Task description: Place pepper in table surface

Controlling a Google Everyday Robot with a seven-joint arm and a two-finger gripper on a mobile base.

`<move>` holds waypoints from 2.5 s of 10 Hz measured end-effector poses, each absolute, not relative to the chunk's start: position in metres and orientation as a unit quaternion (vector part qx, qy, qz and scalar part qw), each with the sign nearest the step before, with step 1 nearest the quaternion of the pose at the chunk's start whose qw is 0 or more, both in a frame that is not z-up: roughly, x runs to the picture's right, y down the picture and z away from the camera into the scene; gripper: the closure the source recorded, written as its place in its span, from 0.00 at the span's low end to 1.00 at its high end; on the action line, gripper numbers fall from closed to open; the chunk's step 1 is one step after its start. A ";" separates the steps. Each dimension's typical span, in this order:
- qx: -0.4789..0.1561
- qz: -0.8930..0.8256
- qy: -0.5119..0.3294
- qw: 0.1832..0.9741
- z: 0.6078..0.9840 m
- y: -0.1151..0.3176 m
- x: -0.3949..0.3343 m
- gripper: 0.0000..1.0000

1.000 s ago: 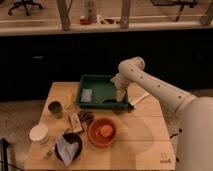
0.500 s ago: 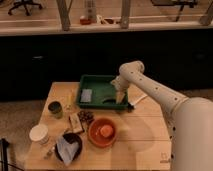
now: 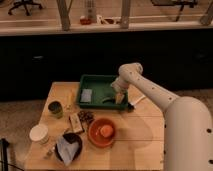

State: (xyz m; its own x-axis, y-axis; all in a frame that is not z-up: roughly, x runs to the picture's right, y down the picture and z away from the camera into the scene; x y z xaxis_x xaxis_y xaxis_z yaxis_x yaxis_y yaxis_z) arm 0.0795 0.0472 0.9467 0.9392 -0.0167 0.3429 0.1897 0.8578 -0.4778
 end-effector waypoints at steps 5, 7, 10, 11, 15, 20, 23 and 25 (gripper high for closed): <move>-0.291 -0.056 -0.166 0.941 0.962 0.061 0.078 0.51; -0.301 -0.055 -0.167 0.937 0.966 0.067 0.079 0.72; -0.307 -0.055 -0.166 0.936 0.965 0.074 0.083 0.99; -0.307 -0.057 -0.165 0.935 0.961 0.075 0.086 1.00; -0.296 -0.070 -0.165 0.938 0.931 0.060 0.087 1.00; -0.278 -0.078 -0.157 0.944 0.904 0.039 0.087 1.00; -0.266 -0.062 -0.156 0.949 0.899 0.030 0.092 1.00; -0.259 -0.052 -0.158 0.951 0.895 0.023 0.095 1.00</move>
State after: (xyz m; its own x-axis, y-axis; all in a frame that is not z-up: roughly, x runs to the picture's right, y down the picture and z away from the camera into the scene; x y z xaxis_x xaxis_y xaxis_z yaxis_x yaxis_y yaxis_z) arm 0.0954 0.0234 0.8947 0.9444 -0.0176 0.3282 0.1813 0.8607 -0.4757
